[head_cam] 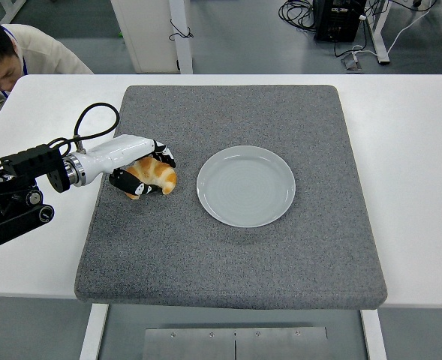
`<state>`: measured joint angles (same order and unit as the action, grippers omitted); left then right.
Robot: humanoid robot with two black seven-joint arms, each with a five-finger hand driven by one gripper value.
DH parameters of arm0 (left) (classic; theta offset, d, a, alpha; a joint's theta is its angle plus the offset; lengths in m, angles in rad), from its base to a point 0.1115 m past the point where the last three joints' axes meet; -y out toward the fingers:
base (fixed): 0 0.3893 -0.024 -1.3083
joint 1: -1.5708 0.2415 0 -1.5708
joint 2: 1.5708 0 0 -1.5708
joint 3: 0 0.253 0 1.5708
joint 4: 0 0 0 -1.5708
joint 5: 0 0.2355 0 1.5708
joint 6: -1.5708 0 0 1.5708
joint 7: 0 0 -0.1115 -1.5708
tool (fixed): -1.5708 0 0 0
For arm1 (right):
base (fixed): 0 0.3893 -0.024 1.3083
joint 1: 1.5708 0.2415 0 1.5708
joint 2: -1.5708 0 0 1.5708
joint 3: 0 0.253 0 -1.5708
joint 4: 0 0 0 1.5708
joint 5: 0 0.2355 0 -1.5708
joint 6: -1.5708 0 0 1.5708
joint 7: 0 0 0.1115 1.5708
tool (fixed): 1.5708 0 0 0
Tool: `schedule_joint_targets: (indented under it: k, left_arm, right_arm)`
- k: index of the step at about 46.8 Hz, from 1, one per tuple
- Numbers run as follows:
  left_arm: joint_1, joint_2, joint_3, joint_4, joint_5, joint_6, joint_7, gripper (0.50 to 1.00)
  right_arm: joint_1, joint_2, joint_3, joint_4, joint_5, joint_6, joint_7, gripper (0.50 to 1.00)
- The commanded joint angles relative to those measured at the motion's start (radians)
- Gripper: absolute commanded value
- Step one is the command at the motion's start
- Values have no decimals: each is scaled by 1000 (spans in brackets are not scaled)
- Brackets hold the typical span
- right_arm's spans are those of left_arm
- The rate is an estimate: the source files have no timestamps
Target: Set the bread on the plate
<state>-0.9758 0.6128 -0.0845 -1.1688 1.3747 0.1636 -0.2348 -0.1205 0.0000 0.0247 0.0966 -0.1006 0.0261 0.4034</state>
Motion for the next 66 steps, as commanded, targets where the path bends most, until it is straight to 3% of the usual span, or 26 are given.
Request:
schedule_joint_targets:
  k: [1,9,21,38,66]
  left_arm:
    - [-6,4,-4,0,-2,1,-14,500]
    - [-34,13,-15,0,-3,-1,-57,500]
    - [-167,39,-12,0,-20,-4,-58,500]
    - [-302,19,-3,-2,-19,-24,-60,500]
    - [-354,-206,12,-2,0,-22,-67,500]
  right_arm:
    - [-1,0,0,0,-1,0,0,1000]
    - [-1,0,0,0,-1,0,0,1000]
    - [1,0,0,0,-1,0,0,1000]
    - [-1,0,0,0,-1,0,0,1000]
    - [-1,0,0,0,-1,0,0,1000]
